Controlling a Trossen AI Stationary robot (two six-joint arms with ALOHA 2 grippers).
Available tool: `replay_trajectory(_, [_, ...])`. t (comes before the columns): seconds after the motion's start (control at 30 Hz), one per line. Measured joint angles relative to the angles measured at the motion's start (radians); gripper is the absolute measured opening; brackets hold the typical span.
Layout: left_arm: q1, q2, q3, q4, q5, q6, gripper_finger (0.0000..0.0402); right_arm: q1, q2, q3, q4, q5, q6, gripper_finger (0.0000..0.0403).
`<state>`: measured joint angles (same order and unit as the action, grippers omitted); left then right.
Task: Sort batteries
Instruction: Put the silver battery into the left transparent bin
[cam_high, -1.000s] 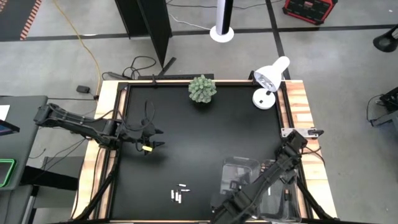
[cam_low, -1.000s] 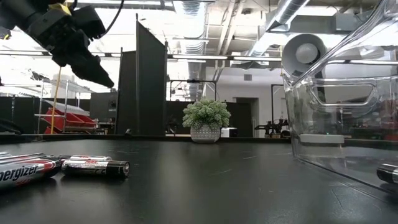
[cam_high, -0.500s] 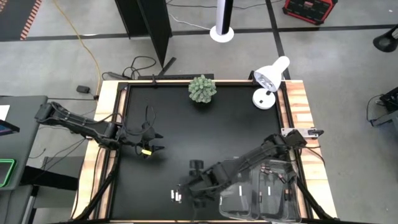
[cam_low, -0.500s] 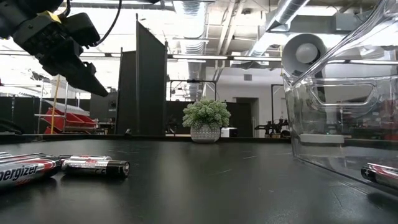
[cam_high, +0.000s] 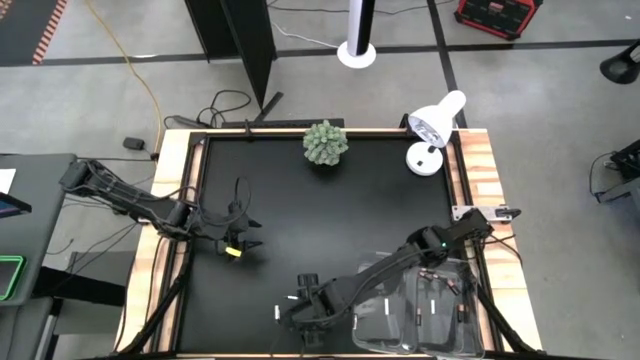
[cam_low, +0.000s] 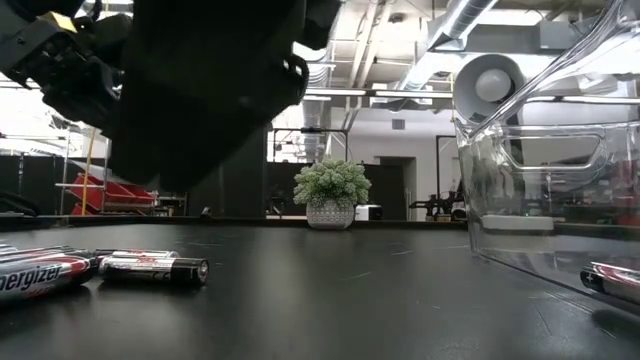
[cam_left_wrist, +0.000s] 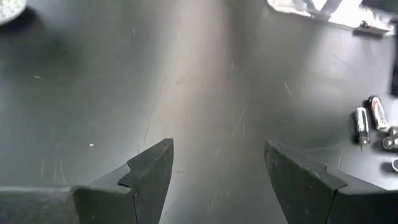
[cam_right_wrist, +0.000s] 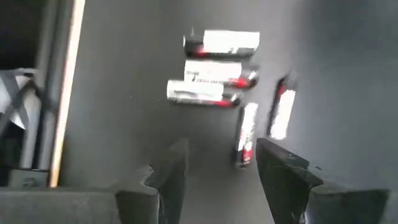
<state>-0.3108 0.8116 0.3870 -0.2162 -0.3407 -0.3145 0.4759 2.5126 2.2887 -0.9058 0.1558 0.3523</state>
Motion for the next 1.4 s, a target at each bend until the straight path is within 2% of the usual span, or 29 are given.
replay_trajectory(0.3, [0.001,0.000,0.000,0.004,0.000,-0.002,0.0247,-0.008,0.028,-0.036,0.004,0.063,0.092,0.0200])
replay_trajectory(0.63, [0.001,0.000,0.000,0.004,0.000,0.000,0.0247,-0.008,0.029,-0.036,0.008,0.058,0.093,0.0159])
replay_trajectory(0.97, [0.001,0.000,0.000,0.004,-0.003,0.003,0.0247,-0.005,0.069,-0.030,0.025,0.061,0.119,0.0146])
replay_trajectory(1.4, [0.001,0.000,0.000,0.004,-0.005,0.003,0.0247,-0.004,0.073,-0.033,0.013,0.056,0.113,0.0048])
